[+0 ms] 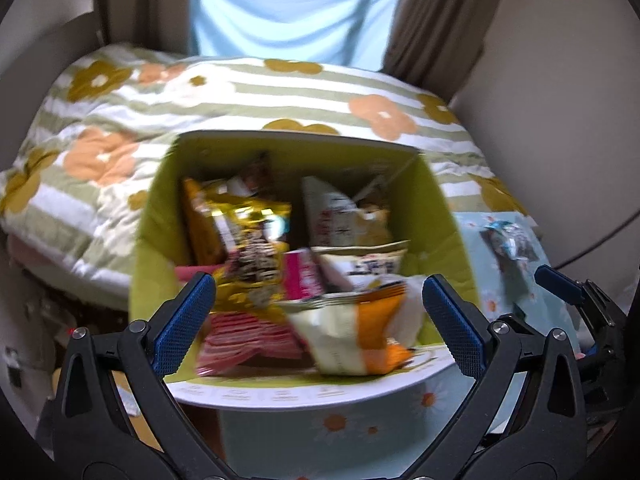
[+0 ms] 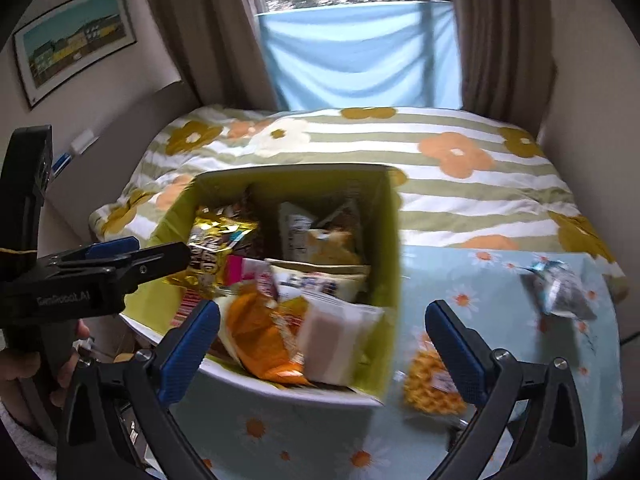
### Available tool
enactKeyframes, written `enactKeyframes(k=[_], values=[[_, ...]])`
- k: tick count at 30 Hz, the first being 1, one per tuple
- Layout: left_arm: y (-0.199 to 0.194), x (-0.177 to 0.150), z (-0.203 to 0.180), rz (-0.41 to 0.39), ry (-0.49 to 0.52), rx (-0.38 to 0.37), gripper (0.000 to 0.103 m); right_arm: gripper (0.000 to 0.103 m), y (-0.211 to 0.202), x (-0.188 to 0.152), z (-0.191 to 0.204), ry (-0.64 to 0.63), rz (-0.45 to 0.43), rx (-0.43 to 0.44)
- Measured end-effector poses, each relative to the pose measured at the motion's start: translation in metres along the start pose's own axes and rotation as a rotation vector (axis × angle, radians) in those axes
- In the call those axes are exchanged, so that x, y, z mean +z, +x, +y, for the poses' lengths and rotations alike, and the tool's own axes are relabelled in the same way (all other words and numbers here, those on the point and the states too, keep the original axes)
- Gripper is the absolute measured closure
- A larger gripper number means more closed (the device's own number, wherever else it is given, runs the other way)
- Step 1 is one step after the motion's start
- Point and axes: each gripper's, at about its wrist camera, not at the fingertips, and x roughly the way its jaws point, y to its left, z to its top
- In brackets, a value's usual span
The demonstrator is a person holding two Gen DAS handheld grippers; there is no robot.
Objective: Organize snacks
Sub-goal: 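Withdraw both tools from the box toward the waffle and chocolate bar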
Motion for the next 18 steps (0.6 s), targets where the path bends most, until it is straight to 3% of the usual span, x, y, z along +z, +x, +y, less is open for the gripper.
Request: enactKeyframes(k=[7, 15, 18], values=[[0.004, -0.003, -0.050, 0.003, 0.080, -0.089, 0.000, 0.001, -0.045, -0.009, -0.046, 0.057, -0.054, -0.139], [0.011, -0.016, -0.107, 0.027, 0.103, -0.109, 0.000, 0.001, -0.074, -0.021, -0.111, 0.119, -0.090, -0.165], [0.015, -0.023, -0.133, 0.027, 0.106, -0.081, 0.000, 0.001, -0.076, -0.025, -0.138, 0.111, -0.082, -0.152]])
